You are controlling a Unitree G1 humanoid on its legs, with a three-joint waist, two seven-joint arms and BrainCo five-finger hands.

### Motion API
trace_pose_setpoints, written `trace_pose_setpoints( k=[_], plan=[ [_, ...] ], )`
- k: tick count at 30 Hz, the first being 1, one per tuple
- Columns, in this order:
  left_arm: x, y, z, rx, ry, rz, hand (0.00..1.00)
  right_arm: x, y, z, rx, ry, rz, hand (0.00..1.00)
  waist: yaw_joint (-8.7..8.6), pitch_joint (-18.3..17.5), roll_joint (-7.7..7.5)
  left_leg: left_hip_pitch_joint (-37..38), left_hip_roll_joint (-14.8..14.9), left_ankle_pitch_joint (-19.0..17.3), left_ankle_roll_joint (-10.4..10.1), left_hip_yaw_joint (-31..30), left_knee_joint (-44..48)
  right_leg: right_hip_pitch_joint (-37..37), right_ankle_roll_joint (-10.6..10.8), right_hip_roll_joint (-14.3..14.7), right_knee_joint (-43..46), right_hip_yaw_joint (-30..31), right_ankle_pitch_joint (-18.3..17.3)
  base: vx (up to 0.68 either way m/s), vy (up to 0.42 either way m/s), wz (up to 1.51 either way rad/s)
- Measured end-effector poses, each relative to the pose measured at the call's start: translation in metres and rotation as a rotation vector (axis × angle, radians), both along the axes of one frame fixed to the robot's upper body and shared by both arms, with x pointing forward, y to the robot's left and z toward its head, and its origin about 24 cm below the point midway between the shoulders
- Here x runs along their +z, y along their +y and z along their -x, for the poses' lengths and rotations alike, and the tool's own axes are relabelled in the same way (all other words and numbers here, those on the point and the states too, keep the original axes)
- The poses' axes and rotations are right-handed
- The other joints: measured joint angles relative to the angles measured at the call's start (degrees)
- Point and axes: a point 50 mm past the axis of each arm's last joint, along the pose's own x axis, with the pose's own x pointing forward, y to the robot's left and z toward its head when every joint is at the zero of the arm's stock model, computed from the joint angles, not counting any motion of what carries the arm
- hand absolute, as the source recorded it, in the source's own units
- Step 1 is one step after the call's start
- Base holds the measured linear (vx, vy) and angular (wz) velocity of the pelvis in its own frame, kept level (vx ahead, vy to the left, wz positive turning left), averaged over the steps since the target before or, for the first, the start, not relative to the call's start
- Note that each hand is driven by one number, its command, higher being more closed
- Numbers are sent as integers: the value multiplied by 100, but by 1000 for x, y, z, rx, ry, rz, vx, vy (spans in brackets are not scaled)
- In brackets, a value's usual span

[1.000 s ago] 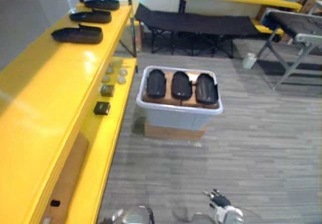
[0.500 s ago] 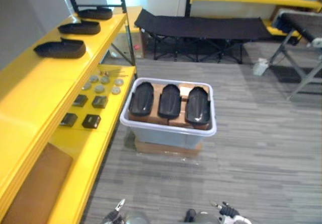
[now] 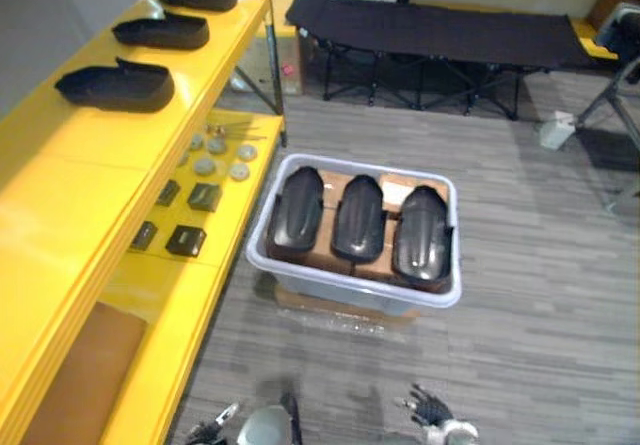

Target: Walk over and take plastic housings, then place them on the shelf

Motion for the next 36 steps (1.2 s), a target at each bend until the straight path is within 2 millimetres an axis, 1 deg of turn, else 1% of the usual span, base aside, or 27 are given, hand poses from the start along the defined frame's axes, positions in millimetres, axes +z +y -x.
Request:
trace_pose_setpoints(
  k=[1, 2, 3, 4, 5, 6, 7, 8, 9, 10, 12, 13, 15, 16, 17, 18, 19, 21, 22, 23, 24, 25, 26, 28, 31, 34, 36],
  plan=[
    [1, 2, -4, 18, -19, 2, 0, 12, 18, -9, 115, -87, -21, 0, 21, -15, -26, -8, 34, 6, -5, -46, -5, -65, -34, 29, -95, -8, -20, 175, -8, 61],
    [4, 5, -11, 27, -43, -3, 0, 36, 51, -23, 314, -229, -70, 0, 55, -49, -92, -75, 98, 15, -19, -187, 24, -182, -32, 129, -441, 8, 2, 182, -98, 61],
    [8, 10, -22, 18, -74, -19, 0, 63, 84, -36, 454, -363, -126, 0, 93, -54, -129, -197, 183, 22, -45, -352, 129, -227, -20, 347, -1064, 36, 146, 175, -134, 59],
    [10, 12, -27, 9, -88, -28, 0, 77, 99, -42, 503, -429, -150, 0, 159, -45, -170, -222, 205, 36, -74, -391, 152, -239, -54, 438, -1387, 52, 403, 163, -187, 49],
    [12, 14, -32, 2, -103, -37, 0, 101, 117, -51, 561, -533, -191, 0, 288, -27, -301, -215, 189, 24, -151, -454, 164, -283, -152, 482, -1717, 61, 1021, 151, -195, 51],
    [13, 13, -34, 1, -116, -32, 0, 136, 130, -65, 575, -669, -255, 0, 373, 12, -378, -186, 192, -68, -290, -592, 217, -221, -209, 508, -1787, -23, 1308, 183, -169, 36],
    [11, 11, -29, 9, -111, -22, 0, 157, 131, -73, 541, -732, -293, 0, 451, 21, -357, -181, 265, -63, -298, -608, 245, -168, -217, 581, -1861, 20, 1313, 148, -111, 25],
    [9, 10, -23, 18, -99, -16, 0, 170, 130, -79, 515, -778, -316, 0, 457, 22, -355, -180, 297, -64, -302, -607, 251, -146, -217, 625, -1918, 36, 1313, 135, -73, -10],
    [4, 6, -9, 46, -64, 6, 0, 202, 116, -95, 396, -885, -337, 0, 431, 22, -355, -165, 341, -60, -312, -599, 252, -67, -217, 688, -2035, 48, 1313, 92, -97, -11],
    [3, 7, -3, 32, -46, -2, 0, 218, 100, -107, 287, -936, -321, 0, 433, 20, -351, -132, 365, -60, -313, -556, 250, -42, -218, 714, -2057, 71, 1313, 72, -84, -19],
    [0, 6, 6, 13, -15, -8, 0, 236, 66, -126, 81, -976, -315, 0, 429, 20, -338, 17, 384, -55, -320, -466, 239, 44, -218, 727, -2070, 206, 1313, 56, -22, -25],
    [-1, 5, 11, 18, -3, -6, 0, 244, 35, -135, -96, -989, -311, 0, 400, 13, -328, 142, 379, -56, -320, -415, 227, 148, -217, 717, -2097, 254, 1313, 51, 21, -23],
    [-2, 3, 15, 14, 8, -2, 0, 250, -16, -141, -393, -1005, -272, 0, 283, 2, -325, 275, 358, -65, -333, -290, 218, 240, -217, 682, -2105, 352, 1313, 36, 56, -24],
    [-2, 3, 15, -6, 10, -9, 0, 246, -44, -138, -547, -994, -242, 0, 254, 2, -324, 315, 347, -73, -345, -205, 211, 236, -213, 661, -2105, 401, 1316, 27, 69, -25],
    [-2, 3, 15, -14, 9, -12, 0, 241, -58, -135, -616, -977, -229, 0, 242, 1, -325, 323, 336, -73, -345, -177, 215, 233, -207, 648, -2106, 417, 1320, 15, 63, -18],
    [-1, 3, 15, -20, 5, -15, 0, 227, -82, -126, -739, -936, -182, 0, 174, -4, -315, 323, 311, -73, -344, -175, 220, 235, -203, 623, -2106, 436, 1322, 3, 34, -4],
    [-1, 3, 15, -27, 3, -20, 0, 219, -92, -121, -795, -904, -167, 0, 146, -8, -310, 327, 304, -73, -344, -171, 219, 235, -198, 616, -2104, 443, 1326, 1, 42, -6],
    [0, 3, 16, -71, -7, -43, 0, 178, -129, -101, -1005, -747, -77, 0, 81, -31, -268, 355, 292, -79, -349, -140, 224, 233, -168, 598, -2101, 525, 1344, -14, 35, -10],
    [0, 4, 16, -82, -8, -48, 0, 168, -136, -97, -1044, -708, -56, 0, 50, -35, -260, 355, 293, -87, -360, -138, 228, 231, -165, 596, -2098, 528, 1346, -52, 22, -8],
    [1, 5, 18, -114, -11, -67, 0, 154, -147, -90, -1110, -645, -29, 0, -9, -43, -231, 293, 314, -144, -418, -137, 250, 193, -164, 609, -2094, 540, 1347, -98, 13, -9],
    [1, 5, 18, -131, -19, -66, 0, 147, -154, -85, -1160, -614, -24, 0, -17, -54, -186, 202, 350, -231, -427, -134, 297, 102, -161, 637, -2078, 555, 1345, -123, 14, -12],
    [2, 4, 15, -146, -38, -64, 0, 145, -161, -82, -1205, -606, -23, 0, -21, -31, -136, 22, 400, -363, -430, -141, 404, -40, -146, 676, -2048, 575, 1329, -161, 13, -9],
    [5, 4, 6, -179, -68, -71, 0, 145, -169, -80, -1257, -613, -22, 0, -20, 70, -111, -291, 448, -563, -412, -170, 675, -246, -97, 703, -1984, 590, 1264, -152, 16, -5],
    [10, 6, -13, -201, -129, -88, 0, 151, -175, -87, -1328, -625, -20, 0, -2, 470, -114, -749, 527, -643, -394, -178, 1098, -616, -116, 732, -1776, 652, 1242, -307, 30, -7],
    [16, 8, -31, -219, -174, -104, 0, 170, -180, -102, -1386, -681, -63, 0, 52, 872, -163, -1226, 551, -634, -342, -147, 1336, -1077, -115, 744, -1749, 794, 1334, -248, 14, -15],
    [21, 8, -43, -239, -216, -113, 0, 183, -191, -107, -1426, -716, -58, 0, 153, 995, -183, -1481, 516, -550, -298, -24, 1356, -1327, -101, 739, -1854, 877, 1530, -95, 8, -14],
    [24, 8, -48, -237, -238, -113, 0, 189, -197, -112, -1432, -724, -42, 0, 150, 1007, -166, -1627, 494, -544, -290, -31, 1419, -1438, -120, 730, -1889, 878, 1637, -15, 4, -2]
  ],
)
